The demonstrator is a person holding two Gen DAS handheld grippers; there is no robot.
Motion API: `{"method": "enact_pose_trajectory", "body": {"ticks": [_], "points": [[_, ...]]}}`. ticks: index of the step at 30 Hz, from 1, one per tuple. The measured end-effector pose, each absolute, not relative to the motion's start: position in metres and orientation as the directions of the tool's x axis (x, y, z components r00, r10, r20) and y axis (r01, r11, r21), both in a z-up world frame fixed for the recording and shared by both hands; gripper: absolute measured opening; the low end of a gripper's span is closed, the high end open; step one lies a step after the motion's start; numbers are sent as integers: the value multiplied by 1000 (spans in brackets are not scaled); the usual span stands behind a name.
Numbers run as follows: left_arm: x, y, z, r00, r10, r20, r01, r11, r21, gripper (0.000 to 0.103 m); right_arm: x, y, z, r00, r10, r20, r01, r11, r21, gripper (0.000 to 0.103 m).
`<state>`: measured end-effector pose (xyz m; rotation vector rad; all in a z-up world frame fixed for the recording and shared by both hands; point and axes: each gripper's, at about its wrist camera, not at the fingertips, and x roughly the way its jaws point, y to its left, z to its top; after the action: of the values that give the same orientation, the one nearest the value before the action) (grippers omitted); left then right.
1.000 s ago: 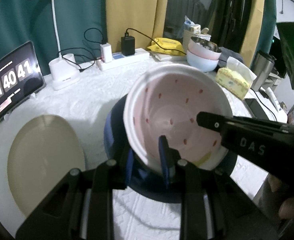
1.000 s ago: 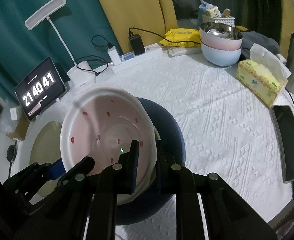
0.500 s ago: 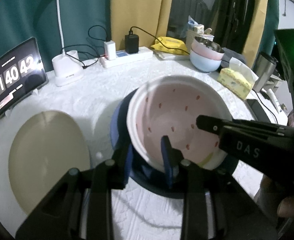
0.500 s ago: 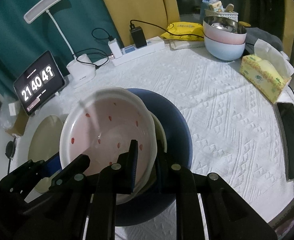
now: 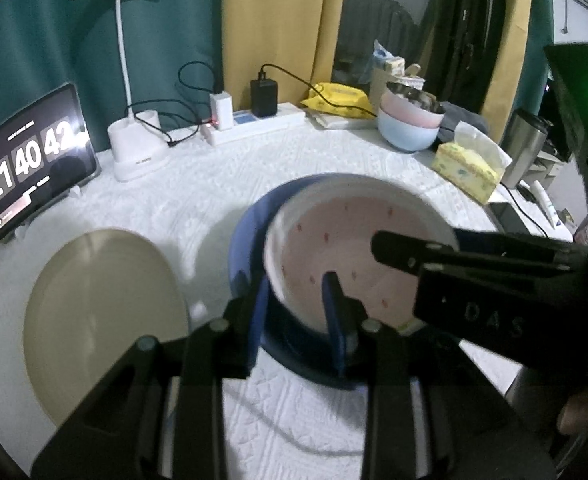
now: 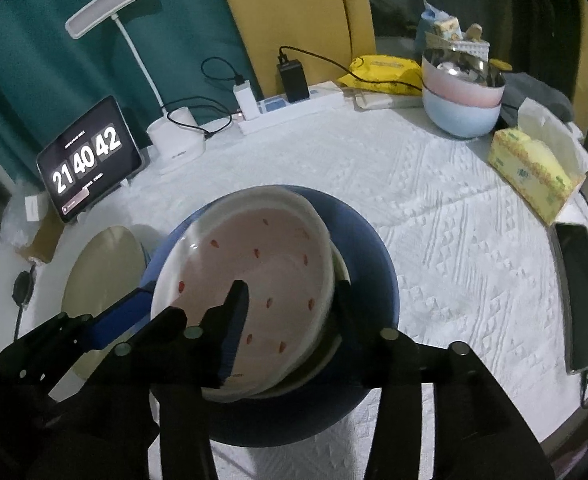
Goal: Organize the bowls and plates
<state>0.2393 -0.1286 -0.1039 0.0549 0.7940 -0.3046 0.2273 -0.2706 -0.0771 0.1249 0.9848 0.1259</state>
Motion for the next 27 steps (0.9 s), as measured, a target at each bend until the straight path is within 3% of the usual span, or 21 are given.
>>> {"method": "enact_pose_trajectory", "body": {"ticks": [1, 17, 22, 27], "points": [[239, -129, -104, 660, -249, -709, 290, 955, -67, 30, 226, -270, -75, 558, 140, -818, -48, 990, 136, 60], [234, -120, -93, 684, -241, -689, 272, 960, -67, 30, 219, -269, -53, 607, 121, -786, -66, 993, 102, 60], [233, -113, -88, 694, -237, -679, 257, 964, -74, 43, 216, -272, -48, 617, 120, -778, -64, 993, 102, 60], [235, -102, -86, 704, -217, -677, 231, 970, -71, 45, 214, -281, -44, 627, 114, -771, -54, 993, 104, 60]]}}
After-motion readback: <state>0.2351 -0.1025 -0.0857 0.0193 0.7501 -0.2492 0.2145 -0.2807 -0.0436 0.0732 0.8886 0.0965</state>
